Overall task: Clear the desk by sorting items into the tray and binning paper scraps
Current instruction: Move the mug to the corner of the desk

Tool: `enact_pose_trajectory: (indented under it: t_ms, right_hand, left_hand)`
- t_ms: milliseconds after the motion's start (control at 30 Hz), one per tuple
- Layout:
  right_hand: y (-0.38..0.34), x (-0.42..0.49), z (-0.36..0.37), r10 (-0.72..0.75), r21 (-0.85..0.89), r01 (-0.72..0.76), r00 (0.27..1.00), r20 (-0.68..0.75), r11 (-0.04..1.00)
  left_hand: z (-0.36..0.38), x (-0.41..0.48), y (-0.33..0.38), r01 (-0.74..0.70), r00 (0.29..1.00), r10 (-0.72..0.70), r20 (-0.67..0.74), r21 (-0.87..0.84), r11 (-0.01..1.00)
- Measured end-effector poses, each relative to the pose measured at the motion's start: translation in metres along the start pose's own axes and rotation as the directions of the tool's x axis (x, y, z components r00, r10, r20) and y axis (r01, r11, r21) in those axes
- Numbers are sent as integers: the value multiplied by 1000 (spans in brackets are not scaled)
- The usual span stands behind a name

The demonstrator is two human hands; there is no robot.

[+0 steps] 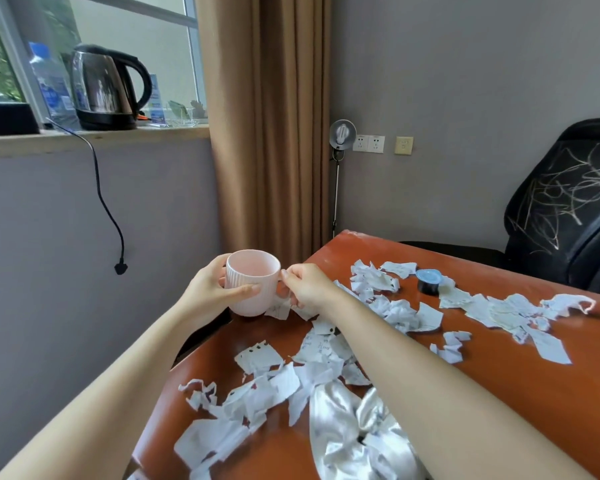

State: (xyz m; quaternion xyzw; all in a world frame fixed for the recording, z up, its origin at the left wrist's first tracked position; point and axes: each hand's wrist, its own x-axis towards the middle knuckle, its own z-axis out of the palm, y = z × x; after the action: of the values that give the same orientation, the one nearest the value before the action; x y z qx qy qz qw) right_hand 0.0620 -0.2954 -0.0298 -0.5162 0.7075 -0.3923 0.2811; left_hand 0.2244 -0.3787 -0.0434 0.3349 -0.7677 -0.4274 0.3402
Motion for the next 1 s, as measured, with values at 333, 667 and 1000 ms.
enact_pose_trajectory:
  t_ms: [333, 667, 1000]
  right_hand:
    - [9, -24, -27, 14, -99, -20, 998, -55, 995]
    - [10, -44, -41, 40, -149, -47, 998, -52, 988]
    - [-3, -88, -102, -15, -336, -28, 992, -123, 941]
  left_hand:
    - [31, -5, 6, 23, 998, -22, 65, -9, 1000]
    - [38, -12, 17, 84, 986, -94, 136, 74, 994]
    - [52, -42, 98, -177, 979, 94, 178, 535, 826]
